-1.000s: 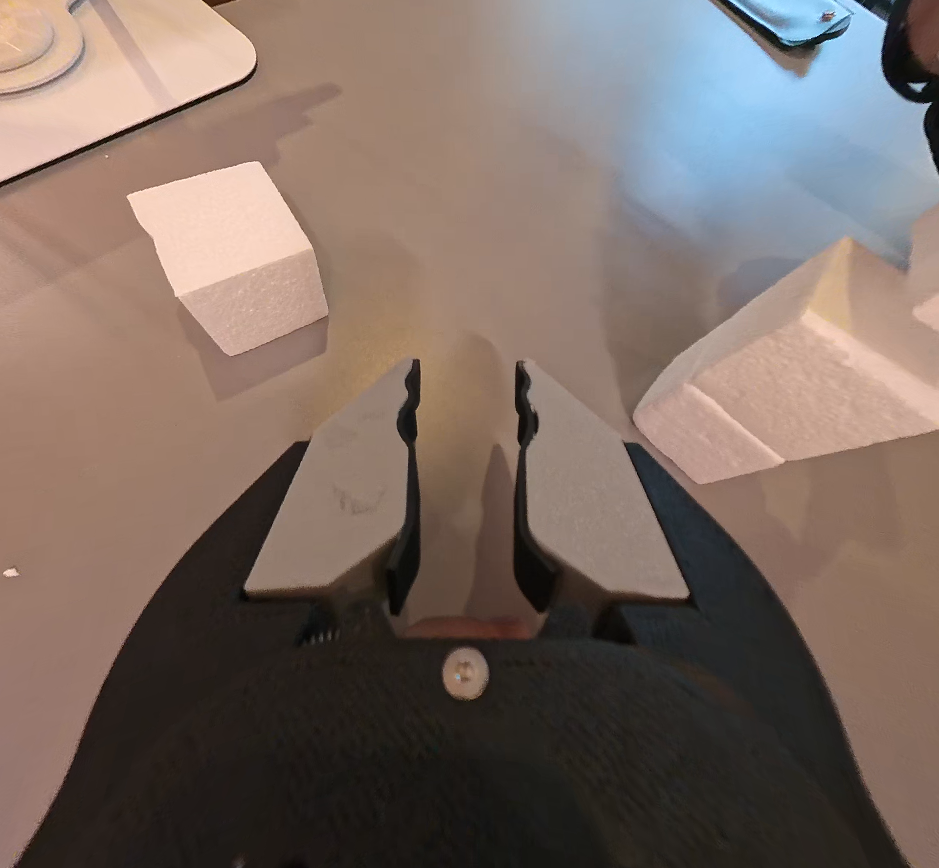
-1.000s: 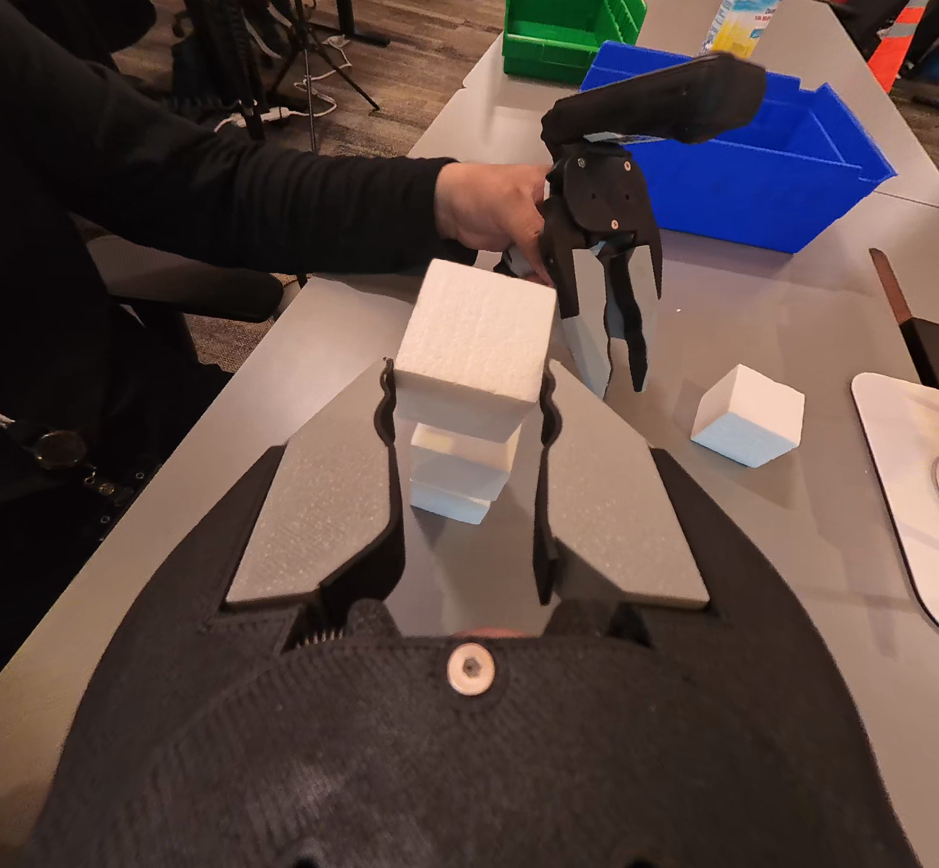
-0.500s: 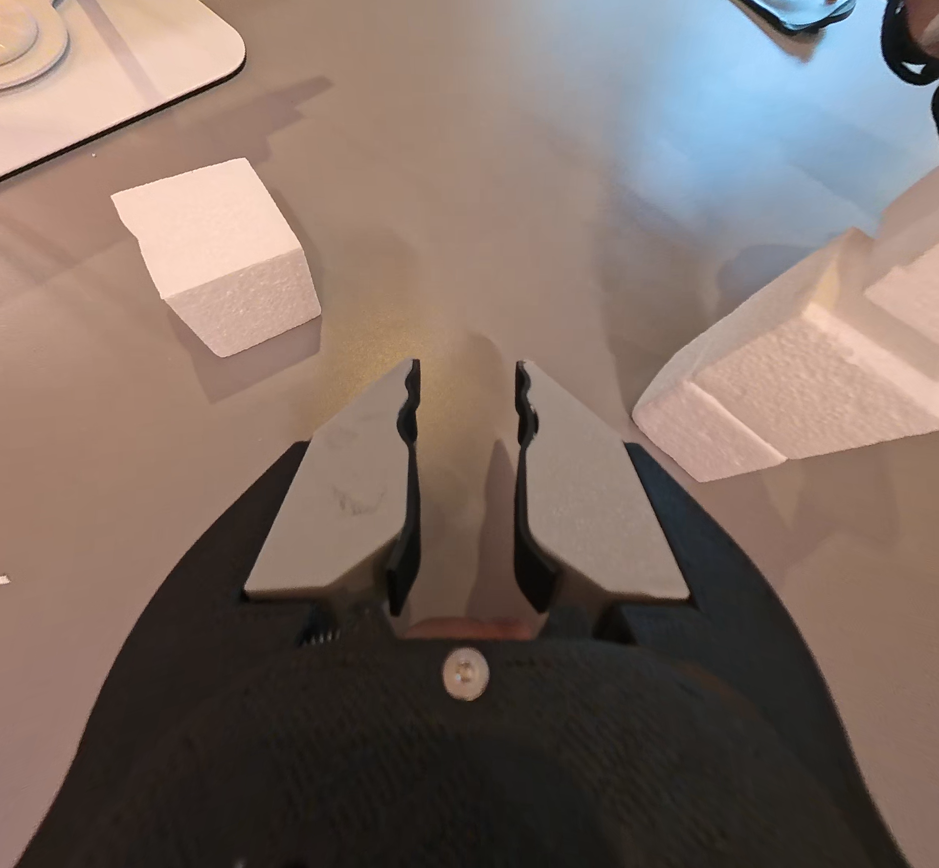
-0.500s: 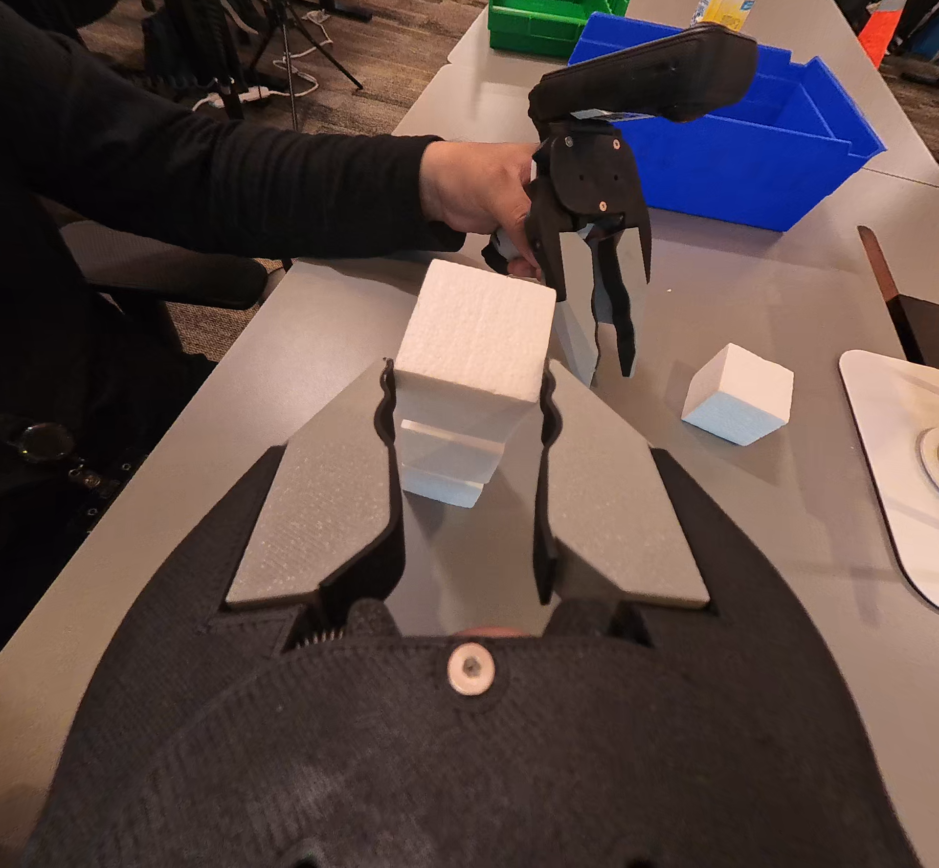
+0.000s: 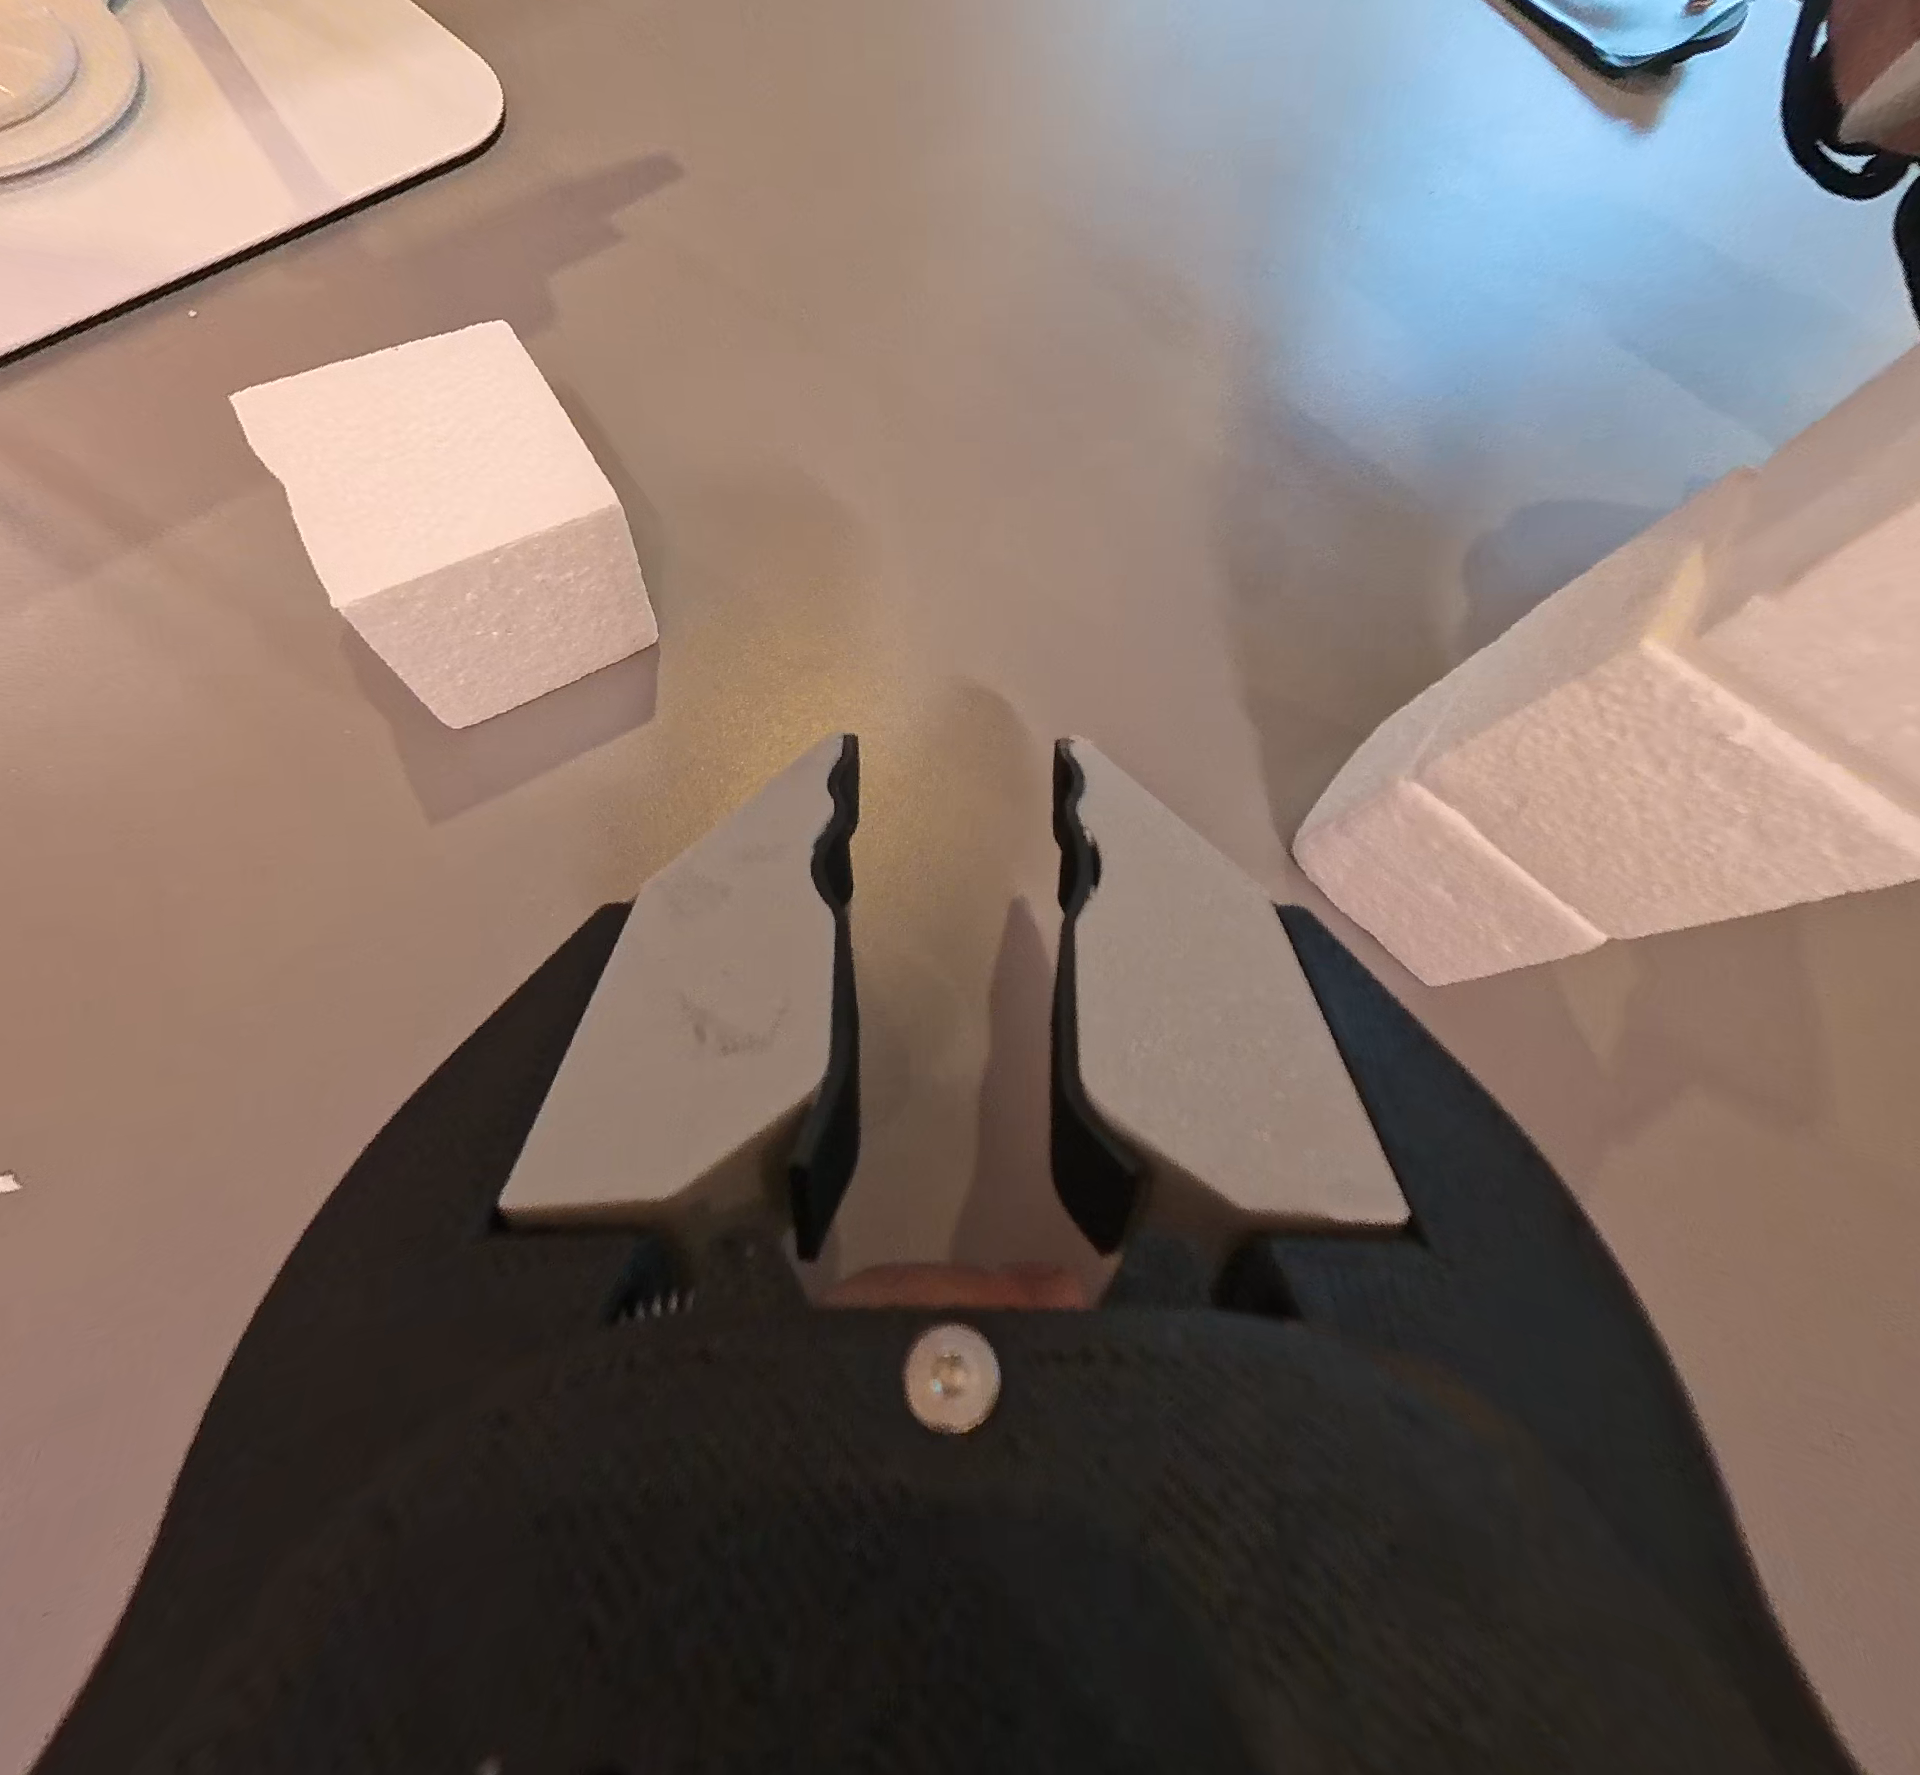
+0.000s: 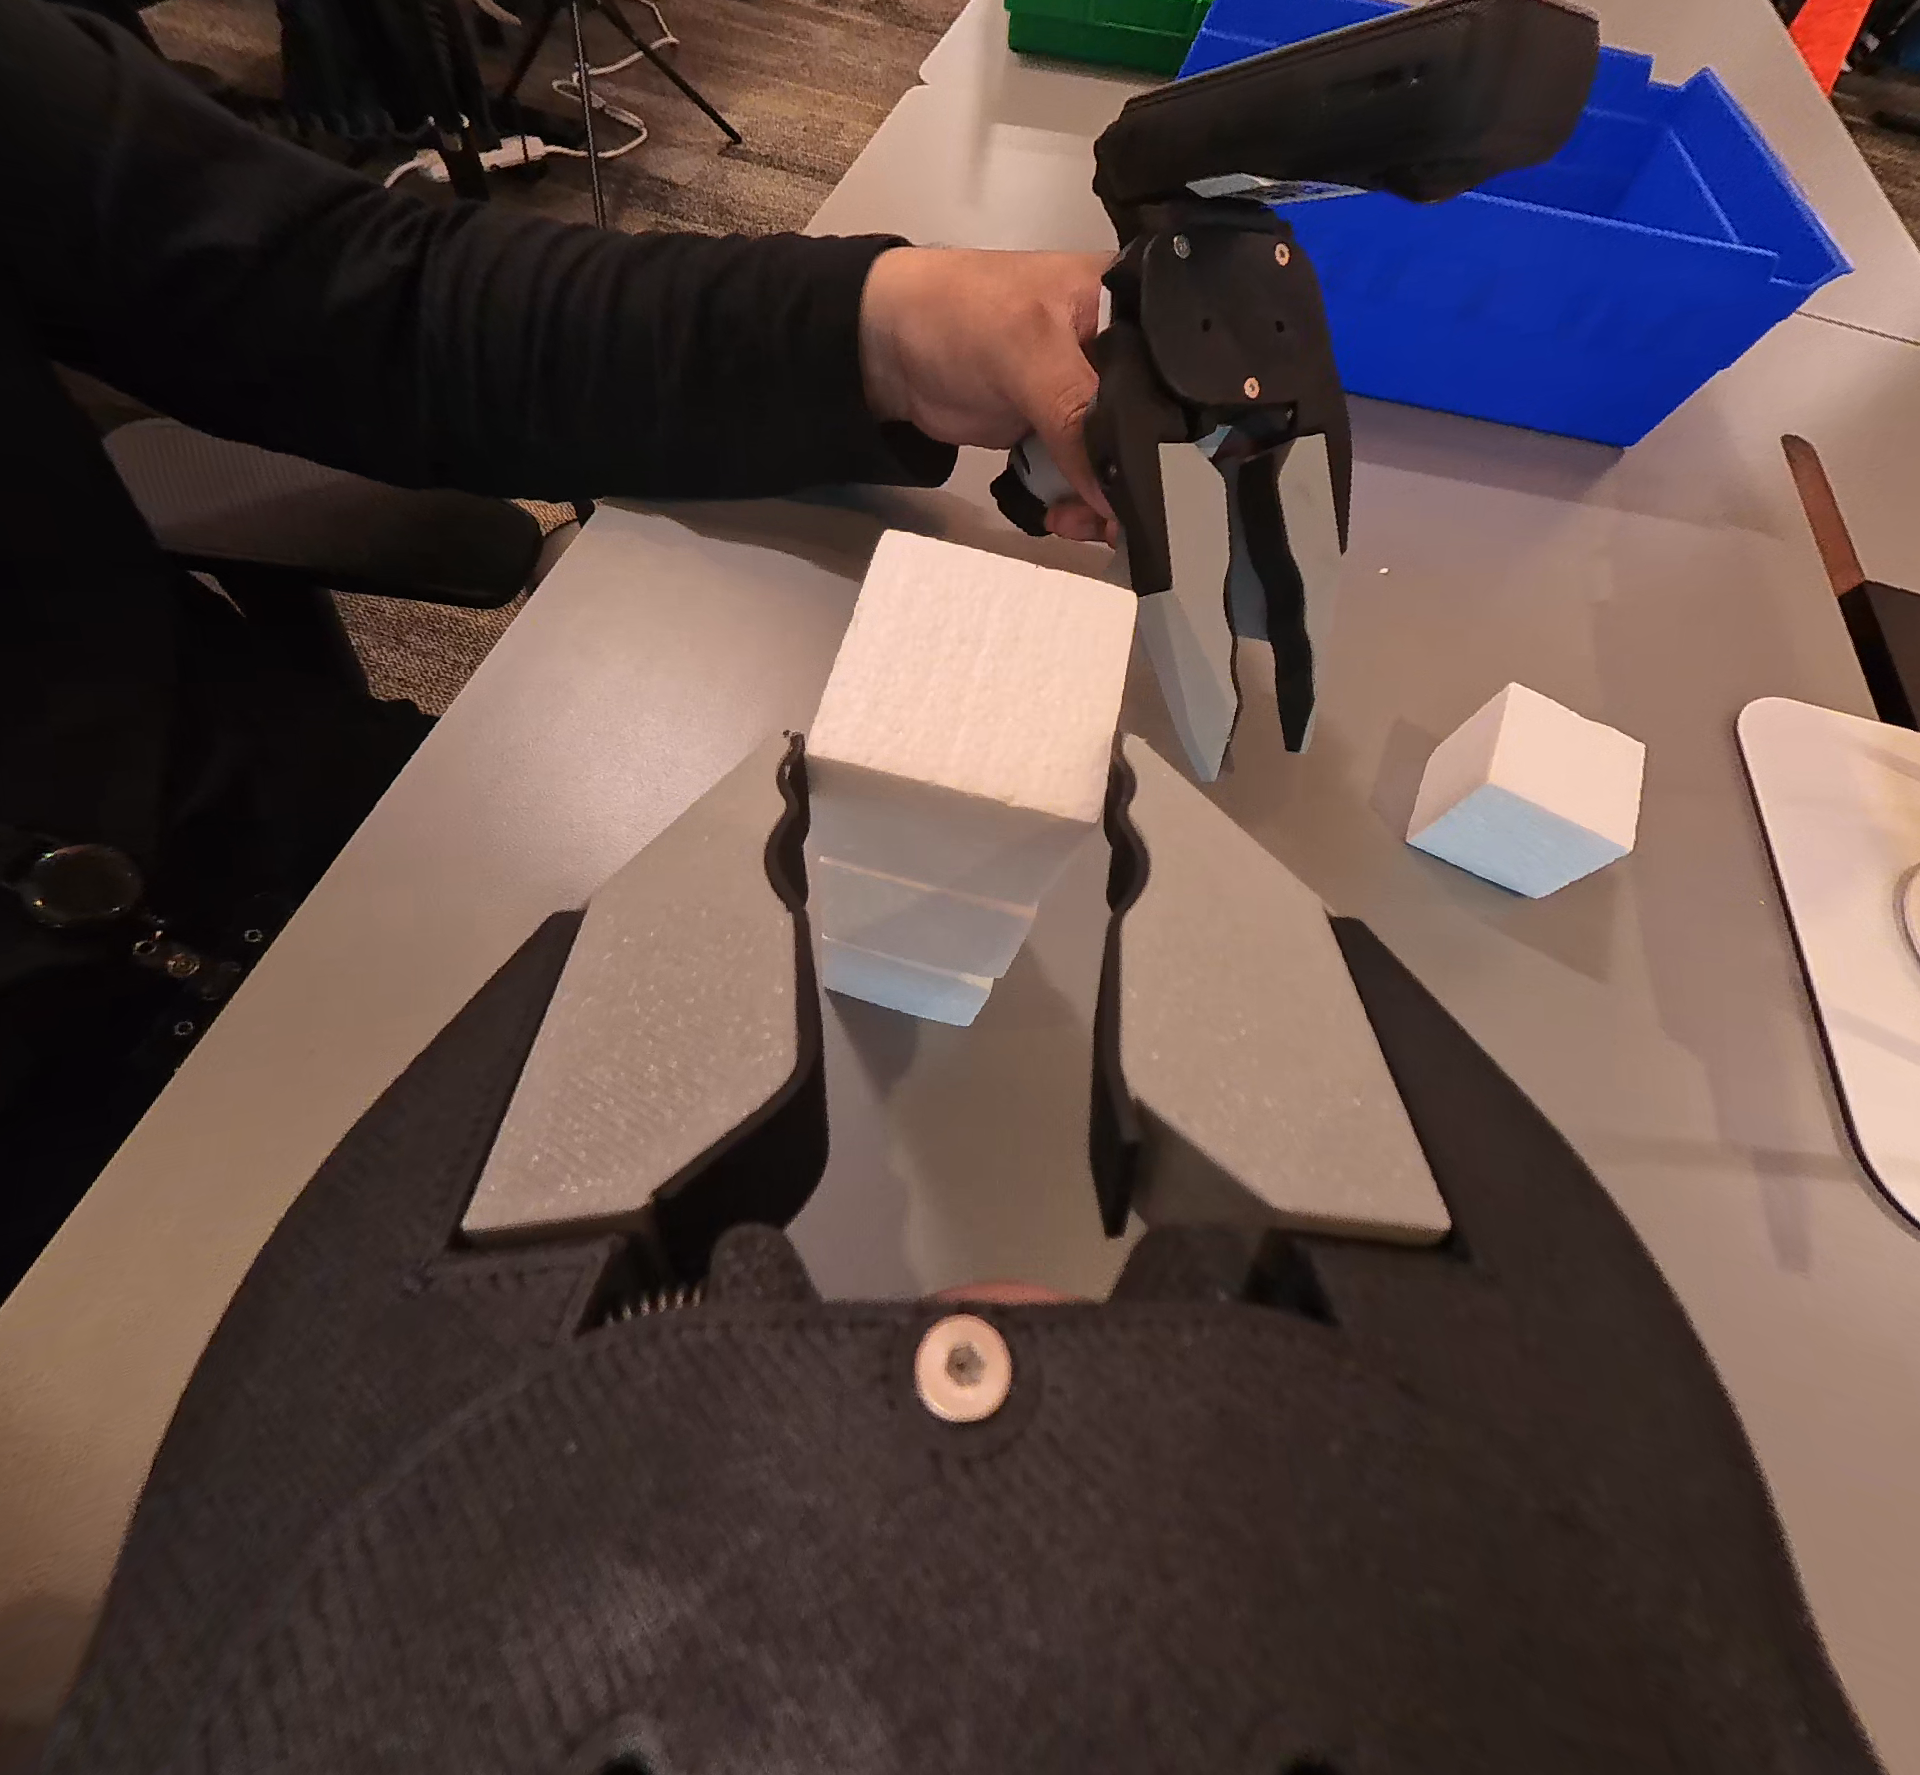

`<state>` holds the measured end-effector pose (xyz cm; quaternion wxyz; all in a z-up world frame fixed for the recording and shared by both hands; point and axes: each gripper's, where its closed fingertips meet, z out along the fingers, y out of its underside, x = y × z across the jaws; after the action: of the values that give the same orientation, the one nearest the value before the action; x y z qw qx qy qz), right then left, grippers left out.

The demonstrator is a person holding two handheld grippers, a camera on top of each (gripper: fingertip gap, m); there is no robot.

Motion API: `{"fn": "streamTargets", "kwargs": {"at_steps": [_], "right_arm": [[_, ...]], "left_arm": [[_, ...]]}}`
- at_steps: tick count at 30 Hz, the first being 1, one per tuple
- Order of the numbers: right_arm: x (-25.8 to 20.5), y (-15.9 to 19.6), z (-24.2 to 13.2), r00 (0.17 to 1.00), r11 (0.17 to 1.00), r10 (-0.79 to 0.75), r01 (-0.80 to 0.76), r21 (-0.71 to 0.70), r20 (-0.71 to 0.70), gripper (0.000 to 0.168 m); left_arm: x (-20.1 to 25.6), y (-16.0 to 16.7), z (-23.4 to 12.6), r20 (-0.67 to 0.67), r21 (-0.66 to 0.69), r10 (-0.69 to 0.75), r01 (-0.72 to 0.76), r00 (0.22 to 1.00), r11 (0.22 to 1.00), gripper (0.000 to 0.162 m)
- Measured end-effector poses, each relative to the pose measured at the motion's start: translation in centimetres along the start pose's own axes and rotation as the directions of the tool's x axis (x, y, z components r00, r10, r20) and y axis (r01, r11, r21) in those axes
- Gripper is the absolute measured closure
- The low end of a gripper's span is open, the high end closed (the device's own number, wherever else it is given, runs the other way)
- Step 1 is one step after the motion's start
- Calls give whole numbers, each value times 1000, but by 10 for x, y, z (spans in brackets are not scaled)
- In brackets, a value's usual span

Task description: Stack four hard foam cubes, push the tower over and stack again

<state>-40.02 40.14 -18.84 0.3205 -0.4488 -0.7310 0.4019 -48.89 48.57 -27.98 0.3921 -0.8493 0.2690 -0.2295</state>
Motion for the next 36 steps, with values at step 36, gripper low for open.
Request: {"fn": "streamTargets", "kwargs": {"at_steps": [36], "right_arm": [[0, 1, 3, 1000, 1000, -2, 2, -7, -4, 113]], "left_arm": [[0, 1, 0, 0, -2, -1, 1, 1000, 1000, 127]]}}
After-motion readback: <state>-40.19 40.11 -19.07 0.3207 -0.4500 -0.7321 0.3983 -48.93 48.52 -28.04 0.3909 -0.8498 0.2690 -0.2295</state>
